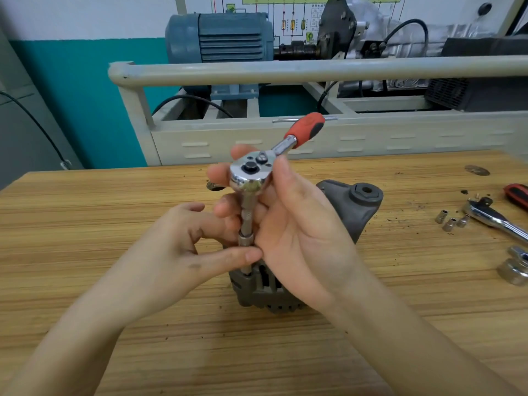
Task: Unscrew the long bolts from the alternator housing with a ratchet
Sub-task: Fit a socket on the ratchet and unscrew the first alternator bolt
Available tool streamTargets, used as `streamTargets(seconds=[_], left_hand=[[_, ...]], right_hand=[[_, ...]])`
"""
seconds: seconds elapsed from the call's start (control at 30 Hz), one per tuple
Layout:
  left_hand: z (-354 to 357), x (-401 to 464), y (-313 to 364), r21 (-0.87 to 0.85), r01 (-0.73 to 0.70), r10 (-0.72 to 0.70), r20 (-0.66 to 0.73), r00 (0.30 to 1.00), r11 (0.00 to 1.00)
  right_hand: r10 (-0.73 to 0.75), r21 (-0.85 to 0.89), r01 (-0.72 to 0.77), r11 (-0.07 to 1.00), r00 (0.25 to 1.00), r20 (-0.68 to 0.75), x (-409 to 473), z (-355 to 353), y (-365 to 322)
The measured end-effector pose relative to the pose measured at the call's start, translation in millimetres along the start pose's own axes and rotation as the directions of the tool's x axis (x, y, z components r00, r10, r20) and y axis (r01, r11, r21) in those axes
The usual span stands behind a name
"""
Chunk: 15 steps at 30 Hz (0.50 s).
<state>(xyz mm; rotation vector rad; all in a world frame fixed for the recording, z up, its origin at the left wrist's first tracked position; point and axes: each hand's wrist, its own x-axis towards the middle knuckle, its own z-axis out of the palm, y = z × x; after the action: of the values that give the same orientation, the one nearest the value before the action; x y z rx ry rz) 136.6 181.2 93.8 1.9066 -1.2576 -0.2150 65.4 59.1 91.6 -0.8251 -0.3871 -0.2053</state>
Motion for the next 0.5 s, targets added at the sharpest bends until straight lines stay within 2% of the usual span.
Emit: streamTargets(seconds=[0.27,0.4,0.5], left_hand=[[2.3,1.8,1.3,0.007,-0.022,0.022,-0.011,1.000,1.000],[1.9,1.2,0.8,0.006,-0.048,0.048,-0.012,0.999,0.999],[1.1,0.1,-1.7,-0.016,-0.028,0.028,-0.019,0.999,0.999]], right_hand=[[-0.056,0.098,0.056,0.994,0.998,-0.004,1.5,-4.0,-1.5],[-0.026,0.078,0.025,0.997,1.000,0.010,0.5,-2.3,0.2],[0.040,-0.025,-0.040,0.999,0.999,-0.013,2.3,-2.1,-0.3]])
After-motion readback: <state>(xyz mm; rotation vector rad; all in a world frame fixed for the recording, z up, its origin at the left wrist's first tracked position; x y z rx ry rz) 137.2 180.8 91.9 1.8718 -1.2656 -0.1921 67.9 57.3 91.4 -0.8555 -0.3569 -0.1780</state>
